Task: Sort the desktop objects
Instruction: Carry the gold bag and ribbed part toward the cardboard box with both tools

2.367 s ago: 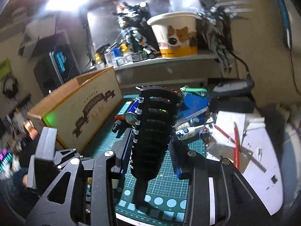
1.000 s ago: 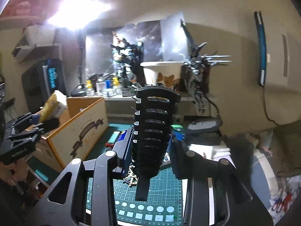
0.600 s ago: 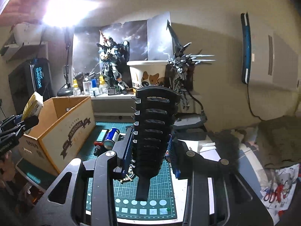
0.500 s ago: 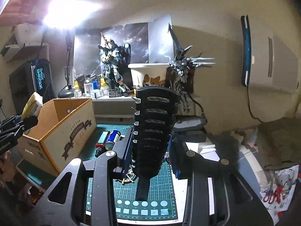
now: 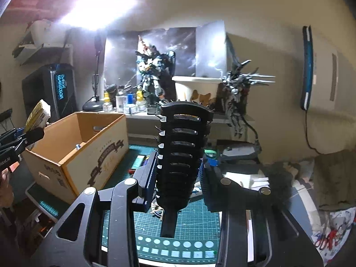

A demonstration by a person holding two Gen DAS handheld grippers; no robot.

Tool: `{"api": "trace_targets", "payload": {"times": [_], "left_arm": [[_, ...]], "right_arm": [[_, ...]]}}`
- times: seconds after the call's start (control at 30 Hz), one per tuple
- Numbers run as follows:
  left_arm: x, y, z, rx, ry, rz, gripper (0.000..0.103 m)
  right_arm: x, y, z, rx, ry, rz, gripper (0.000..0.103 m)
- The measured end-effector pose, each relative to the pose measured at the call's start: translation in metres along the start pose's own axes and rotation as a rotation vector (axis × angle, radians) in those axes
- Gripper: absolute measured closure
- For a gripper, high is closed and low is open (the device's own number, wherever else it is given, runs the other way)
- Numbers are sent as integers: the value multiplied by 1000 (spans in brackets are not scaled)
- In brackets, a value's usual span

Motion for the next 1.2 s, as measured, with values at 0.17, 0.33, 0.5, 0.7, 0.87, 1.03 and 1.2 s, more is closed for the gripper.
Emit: {"api": "trace_targets", "payload": {"times": [0.17, 0.33, 0.5, 0.7, 0.87, 1.03, 1.2], "left_arm": [[-3, -2, 13, 20, -8, 17, 60], [-8, -5, 26, 37, -15, 43, 60], [-10, -12, 40, 88, -19, 43, 60], [-13, -20, 56, 142, -29, 53, 60], [-17, -27, 70, 191, -42, 61, 60], [-20, -36, 85, 245, -56, 74, 60], [-24, -43, 100, 293, -74, 90, 60]], "right_arm": [[1, 10, 16, 40, -21, 9, 70], [2, 23, 33, 91, -40, 22, 70], [4, 34, 48, 136, -61, 28, 70], [8, 43, 67, 188, -85, 31, 70], [10, 52, 86, 260, -102, 34, 70], [12, 60, 104, 311, -126, 44, 70], [12, 64, 121, 367, -142, 49, 70]]}}
Point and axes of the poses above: each gripper's, at about its wrist camera, not at the fingertips, and y roughly the way its jaws point, z to its left, x to its top, the point moved 2 cm from there along y, roughly the way its jaws point, and after that the axes turned 14 degrees about x, right-handed, at the moved point
